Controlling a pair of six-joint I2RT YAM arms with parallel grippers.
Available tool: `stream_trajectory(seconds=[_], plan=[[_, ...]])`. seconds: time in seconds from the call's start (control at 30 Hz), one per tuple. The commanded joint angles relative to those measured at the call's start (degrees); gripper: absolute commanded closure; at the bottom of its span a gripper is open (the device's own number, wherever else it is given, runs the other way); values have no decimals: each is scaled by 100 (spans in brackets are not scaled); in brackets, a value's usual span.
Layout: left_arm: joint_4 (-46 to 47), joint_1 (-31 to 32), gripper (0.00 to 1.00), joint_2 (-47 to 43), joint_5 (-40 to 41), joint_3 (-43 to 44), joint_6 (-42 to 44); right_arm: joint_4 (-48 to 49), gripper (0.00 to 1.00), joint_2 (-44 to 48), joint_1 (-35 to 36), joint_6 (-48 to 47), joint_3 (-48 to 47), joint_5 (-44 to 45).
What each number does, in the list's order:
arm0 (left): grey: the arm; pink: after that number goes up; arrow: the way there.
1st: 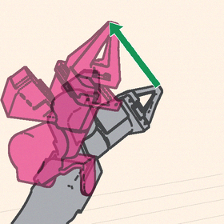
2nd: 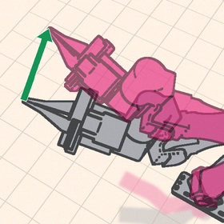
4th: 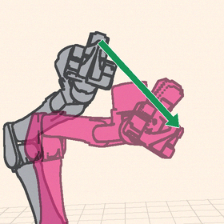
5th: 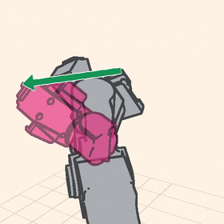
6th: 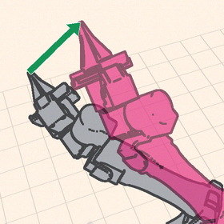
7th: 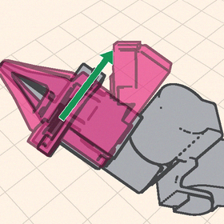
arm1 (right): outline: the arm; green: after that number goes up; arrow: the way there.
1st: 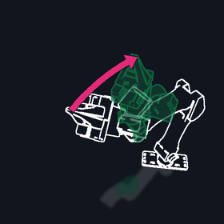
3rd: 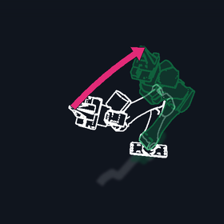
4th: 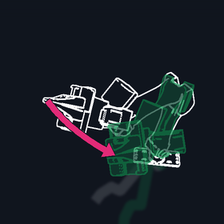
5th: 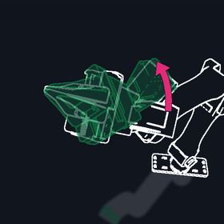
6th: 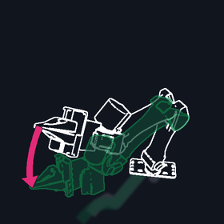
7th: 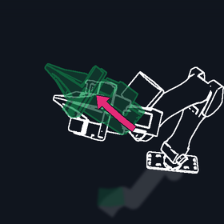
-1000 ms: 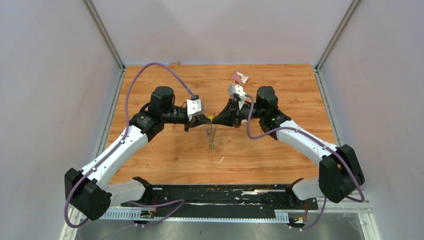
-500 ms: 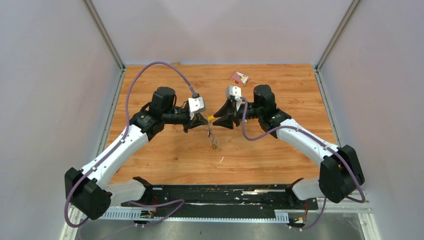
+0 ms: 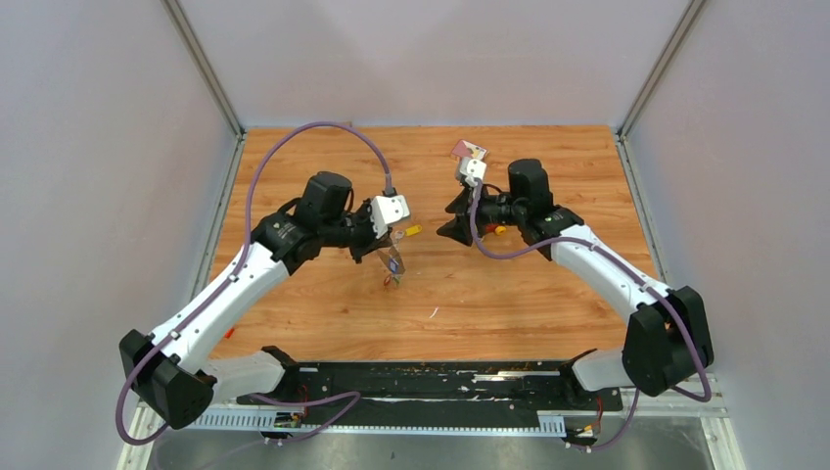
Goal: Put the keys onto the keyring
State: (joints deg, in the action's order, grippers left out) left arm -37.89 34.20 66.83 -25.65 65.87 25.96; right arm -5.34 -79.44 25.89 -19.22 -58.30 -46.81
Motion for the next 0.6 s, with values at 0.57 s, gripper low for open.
stream_trajectory(seconds=[0.57], plan=[[-47, 138, 100, -454, 174, 7, 5, -2479, 47, -1397, -287, -1392, -1270, 2212]])
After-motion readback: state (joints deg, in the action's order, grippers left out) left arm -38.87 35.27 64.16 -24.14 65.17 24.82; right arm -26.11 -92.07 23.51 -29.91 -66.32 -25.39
